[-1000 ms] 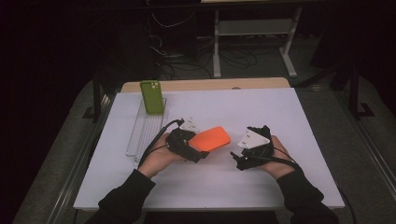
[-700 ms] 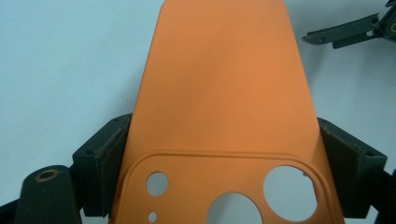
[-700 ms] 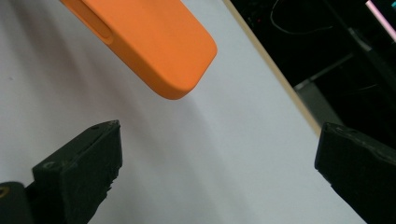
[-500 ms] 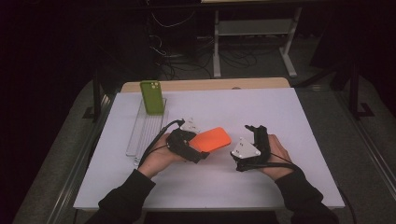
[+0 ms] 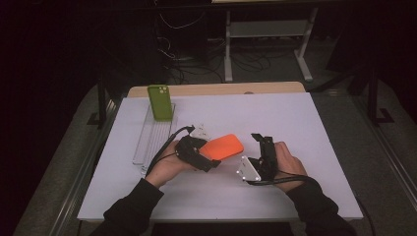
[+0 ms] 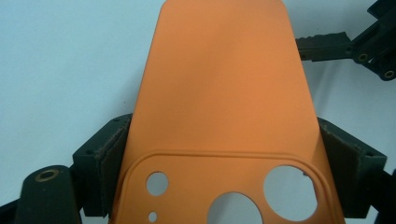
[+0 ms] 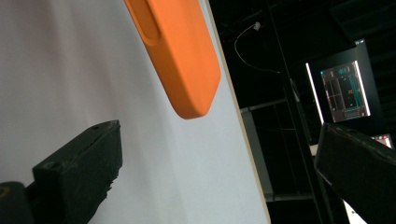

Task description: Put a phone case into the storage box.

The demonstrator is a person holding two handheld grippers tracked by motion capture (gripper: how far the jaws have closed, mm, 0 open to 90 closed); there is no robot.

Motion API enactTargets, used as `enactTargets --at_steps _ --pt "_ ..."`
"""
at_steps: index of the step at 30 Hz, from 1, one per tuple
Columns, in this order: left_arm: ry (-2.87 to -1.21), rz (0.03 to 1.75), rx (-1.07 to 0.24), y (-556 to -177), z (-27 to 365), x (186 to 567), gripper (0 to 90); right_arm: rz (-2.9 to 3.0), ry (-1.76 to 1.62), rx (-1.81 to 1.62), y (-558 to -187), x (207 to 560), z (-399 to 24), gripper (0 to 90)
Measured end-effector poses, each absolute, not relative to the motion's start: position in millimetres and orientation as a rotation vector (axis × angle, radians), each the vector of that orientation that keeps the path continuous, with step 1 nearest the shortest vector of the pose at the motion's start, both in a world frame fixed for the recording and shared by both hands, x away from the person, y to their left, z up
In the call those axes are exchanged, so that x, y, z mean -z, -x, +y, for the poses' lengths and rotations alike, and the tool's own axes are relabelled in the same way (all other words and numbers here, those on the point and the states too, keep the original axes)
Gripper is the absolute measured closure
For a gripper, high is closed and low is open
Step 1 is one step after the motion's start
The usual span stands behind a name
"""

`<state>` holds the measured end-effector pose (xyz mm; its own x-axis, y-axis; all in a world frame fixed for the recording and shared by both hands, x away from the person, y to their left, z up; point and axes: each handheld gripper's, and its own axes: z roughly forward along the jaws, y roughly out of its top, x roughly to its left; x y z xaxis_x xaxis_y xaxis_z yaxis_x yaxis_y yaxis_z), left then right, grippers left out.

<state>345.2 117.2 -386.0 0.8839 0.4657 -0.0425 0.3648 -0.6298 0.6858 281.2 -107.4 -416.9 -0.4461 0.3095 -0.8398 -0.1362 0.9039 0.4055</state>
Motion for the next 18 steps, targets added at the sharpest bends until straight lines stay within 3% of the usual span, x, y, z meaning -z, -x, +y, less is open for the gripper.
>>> enactTargets --at_steps 12,18 --pt "-2.301 0.593 -0.177 -342.5 113.1 385.7 15.0 1.911 -0.017 -0.467 -277.8 419.4 -94.9 0.2" --pt "-2.316 0.577 -0.181 -342.3 113.5 384.1 15.0 1.888 -0.008 -0.448 -272.2 420.1 -85.2 5.1"
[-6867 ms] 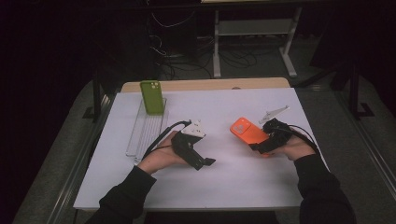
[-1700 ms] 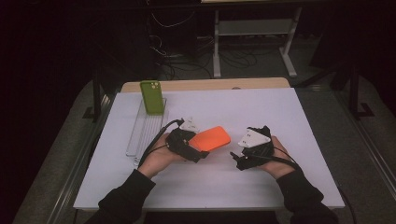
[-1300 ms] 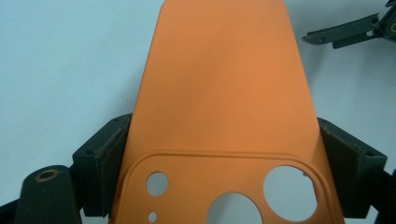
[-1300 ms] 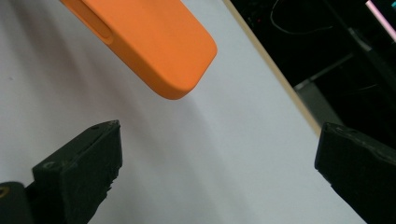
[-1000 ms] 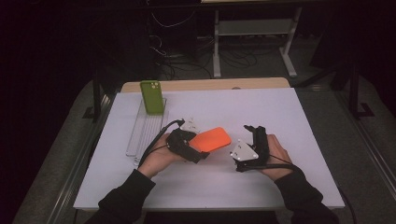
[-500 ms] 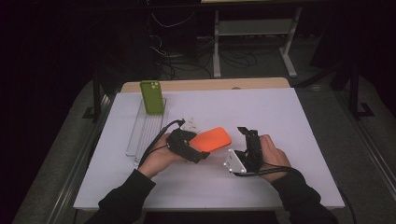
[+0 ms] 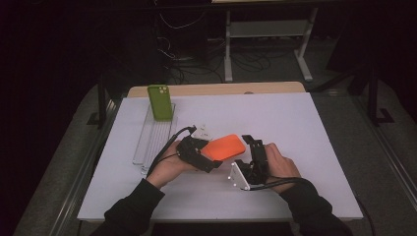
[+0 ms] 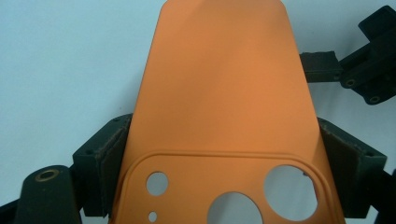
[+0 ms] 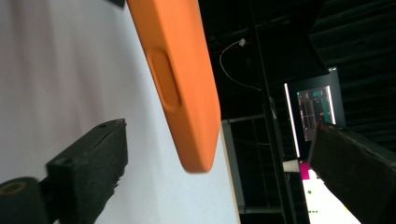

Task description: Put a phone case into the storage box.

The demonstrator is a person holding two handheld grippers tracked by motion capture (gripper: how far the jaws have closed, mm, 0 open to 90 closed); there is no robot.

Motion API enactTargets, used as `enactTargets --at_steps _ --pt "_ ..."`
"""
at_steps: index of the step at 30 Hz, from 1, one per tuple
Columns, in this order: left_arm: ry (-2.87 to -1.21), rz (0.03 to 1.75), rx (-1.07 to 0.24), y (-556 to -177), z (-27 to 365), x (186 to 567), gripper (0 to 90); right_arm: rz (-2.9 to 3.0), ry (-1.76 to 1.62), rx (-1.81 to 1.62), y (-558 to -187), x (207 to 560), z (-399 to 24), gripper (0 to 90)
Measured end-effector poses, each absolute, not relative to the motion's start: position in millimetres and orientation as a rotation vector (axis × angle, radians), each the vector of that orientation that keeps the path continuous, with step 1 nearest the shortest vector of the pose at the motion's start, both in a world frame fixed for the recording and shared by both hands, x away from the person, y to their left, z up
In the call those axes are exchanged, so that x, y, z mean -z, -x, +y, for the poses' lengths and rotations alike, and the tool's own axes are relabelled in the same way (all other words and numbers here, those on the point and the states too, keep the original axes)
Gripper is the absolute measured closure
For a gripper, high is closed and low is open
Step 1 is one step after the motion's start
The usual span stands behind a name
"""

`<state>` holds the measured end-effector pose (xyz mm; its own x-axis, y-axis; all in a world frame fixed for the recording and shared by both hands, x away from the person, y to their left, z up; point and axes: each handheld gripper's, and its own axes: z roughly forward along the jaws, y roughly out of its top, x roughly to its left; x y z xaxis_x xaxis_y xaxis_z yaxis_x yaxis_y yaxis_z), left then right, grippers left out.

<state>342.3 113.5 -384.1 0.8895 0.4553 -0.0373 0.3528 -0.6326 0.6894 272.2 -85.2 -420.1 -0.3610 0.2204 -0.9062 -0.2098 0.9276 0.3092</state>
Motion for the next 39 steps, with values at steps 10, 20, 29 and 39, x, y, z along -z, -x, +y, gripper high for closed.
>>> enactTargets --at_steps 10,20,29,39 --pt "-2.316 0.561 -0.180 -340.3 111.2 383.4 15.1 1.781 0.116 -0.447 -263.1 422.7 -72.6 26.7" --pt "-2.321 0.555 -0.172 -340.3 110.8 384.3 15.1 1.782 0.184 -0.411 -259.4 429.2 -66.4 49.4" --pt "-2.314 0.555 -0.167 -340.1 110.6 384.1 15.1 1.808 0.216 -0.407 -259.9 431.8 -65.5 70.7" --pt "-2.268 0.568 -0.128 -341.9 112.7 382.8 14.8 1.790 0.200 -0.403 -258.3 431.5 -64.4 80.5"
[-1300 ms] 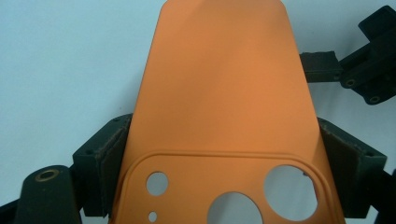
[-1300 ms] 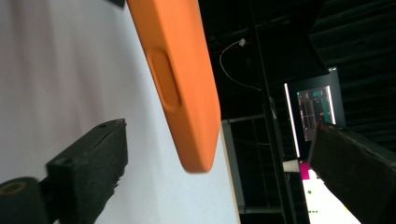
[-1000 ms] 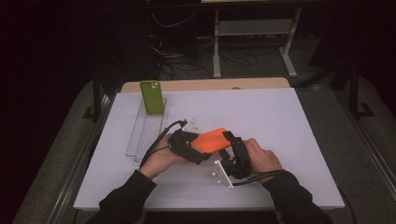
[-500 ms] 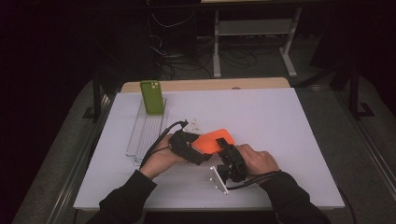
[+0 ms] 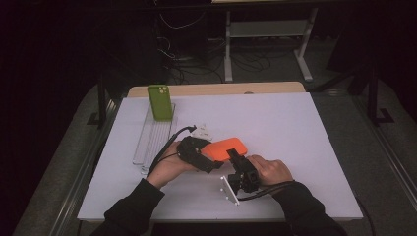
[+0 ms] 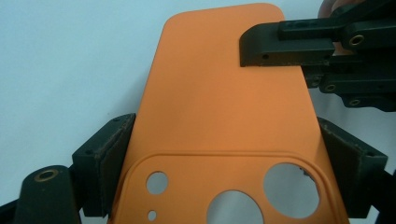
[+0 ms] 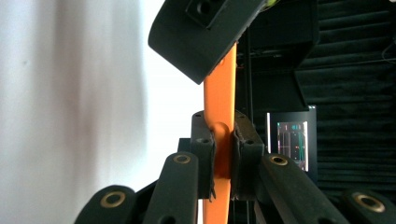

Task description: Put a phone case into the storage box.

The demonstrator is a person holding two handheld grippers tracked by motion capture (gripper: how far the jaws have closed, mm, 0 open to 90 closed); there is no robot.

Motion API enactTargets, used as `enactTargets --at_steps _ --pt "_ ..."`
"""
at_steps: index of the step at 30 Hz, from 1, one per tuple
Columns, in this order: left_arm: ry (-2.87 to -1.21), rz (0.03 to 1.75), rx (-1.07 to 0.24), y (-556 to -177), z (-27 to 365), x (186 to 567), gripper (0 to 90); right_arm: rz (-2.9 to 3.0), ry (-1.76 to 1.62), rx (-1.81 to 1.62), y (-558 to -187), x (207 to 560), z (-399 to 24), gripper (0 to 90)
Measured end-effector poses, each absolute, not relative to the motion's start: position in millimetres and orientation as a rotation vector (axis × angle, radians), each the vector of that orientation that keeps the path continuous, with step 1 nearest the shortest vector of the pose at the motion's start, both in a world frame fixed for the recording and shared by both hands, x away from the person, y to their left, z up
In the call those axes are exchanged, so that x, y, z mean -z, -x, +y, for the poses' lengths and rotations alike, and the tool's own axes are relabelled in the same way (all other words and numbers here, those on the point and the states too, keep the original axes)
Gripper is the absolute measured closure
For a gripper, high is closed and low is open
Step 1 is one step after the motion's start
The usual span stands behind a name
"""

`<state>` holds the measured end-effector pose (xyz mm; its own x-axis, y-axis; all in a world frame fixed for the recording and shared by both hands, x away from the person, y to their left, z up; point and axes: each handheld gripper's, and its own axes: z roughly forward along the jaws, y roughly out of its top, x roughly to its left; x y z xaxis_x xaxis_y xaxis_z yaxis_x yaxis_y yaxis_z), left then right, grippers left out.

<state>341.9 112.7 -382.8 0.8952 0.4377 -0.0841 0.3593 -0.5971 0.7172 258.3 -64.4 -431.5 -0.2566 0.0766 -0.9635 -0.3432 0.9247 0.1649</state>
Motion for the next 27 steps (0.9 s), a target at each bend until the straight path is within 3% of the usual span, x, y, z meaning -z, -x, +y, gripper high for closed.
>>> enactTargets --at_steps 8,13,27 --pt "-2.253 0.533 -0.162 -341.4 114.8 382.9 12.8 1.791 0.185 -0.409 -257.5 430.0 -64.9 81.8" --pt "-2.239 0.534 -0.127 -341.9 116.6 383.5 0.1 1.786 0.173 -0.421 -258.3 428.6 -65.4 81.7" --pt "-2.216 0.522 -0.135 -345.3 129.0 378.5 0.0 1.795 0.095 -0.407 -266.6 426.2 -74.5 81.4"
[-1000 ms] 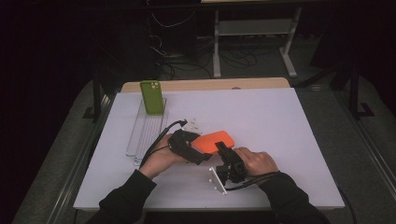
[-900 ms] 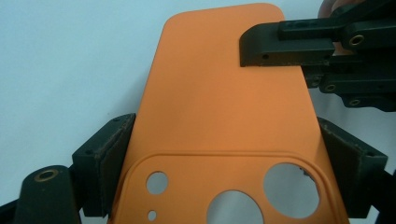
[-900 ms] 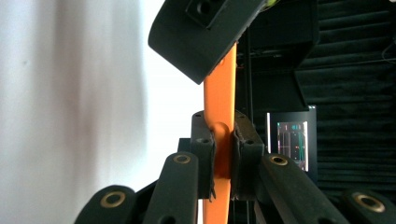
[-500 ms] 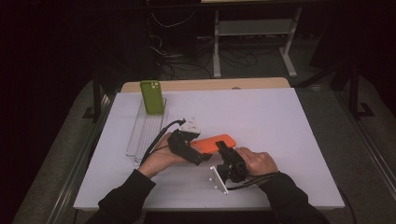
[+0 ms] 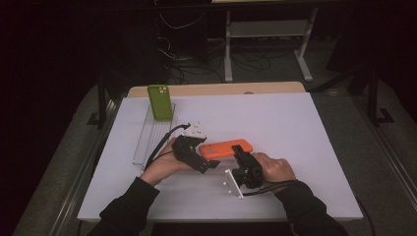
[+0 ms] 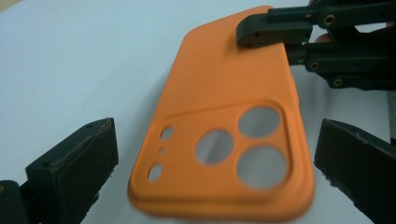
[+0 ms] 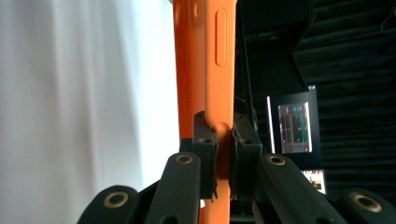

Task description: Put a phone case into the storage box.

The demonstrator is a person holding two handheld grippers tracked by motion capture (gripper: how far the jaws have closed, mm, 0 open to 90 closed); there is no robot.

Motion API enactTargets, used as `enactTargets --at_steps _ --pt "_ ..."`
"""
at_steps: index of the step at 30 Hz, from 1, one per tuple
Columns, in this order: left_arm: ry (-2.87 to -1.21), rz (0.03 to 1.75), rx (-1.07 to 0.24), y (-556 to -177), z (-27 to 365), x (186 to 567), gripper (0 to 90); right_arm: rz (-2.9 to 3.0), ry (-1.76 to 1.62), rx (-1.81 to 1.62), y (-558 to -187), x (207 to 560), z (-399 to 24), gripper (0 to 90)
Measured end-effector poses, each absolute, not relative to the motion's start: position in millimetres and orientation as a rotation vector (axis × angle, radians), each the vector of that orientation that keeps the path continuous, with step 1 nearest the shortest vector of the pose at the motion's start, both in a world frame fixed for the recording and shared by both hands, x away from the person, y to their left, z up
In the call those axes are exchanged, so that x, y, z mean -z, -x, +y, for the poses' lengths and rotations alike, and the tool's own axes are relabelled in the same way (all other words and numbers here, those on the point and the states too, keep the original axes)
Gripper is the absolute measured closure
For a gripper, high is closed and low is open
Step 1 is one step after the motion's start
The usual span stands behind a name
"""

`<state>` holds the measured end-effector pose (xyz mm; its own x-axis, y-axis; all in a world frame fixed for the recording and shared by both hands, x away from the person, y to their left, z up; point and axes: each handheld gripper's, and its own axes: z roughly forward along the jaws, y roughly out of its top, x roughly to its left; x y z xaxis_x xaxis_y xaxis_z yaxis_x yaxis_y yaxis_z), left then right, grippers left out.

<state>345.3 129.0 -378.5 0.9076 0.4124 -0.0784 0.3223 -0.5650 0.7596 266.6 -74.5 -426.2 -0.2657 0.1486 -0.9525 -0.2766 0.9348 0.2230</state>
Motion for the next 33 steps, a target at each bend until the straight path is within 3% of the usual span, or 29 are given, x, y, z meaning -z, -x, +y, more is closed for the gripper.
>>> enactTargets --at_steps 17,33 --pt "-2.186 0.615 -0.177 -348.7 133.9 377.9 0.0 1.927 -0.217 -0.619 -282.9 410.2 -94.2 81.3" --pt "-2.179 0.623 -0.217 -349.5 134.9 376.8 0.0 2.073 -0.732 -0.932 -301.5 399.5 -109.0 81.3"
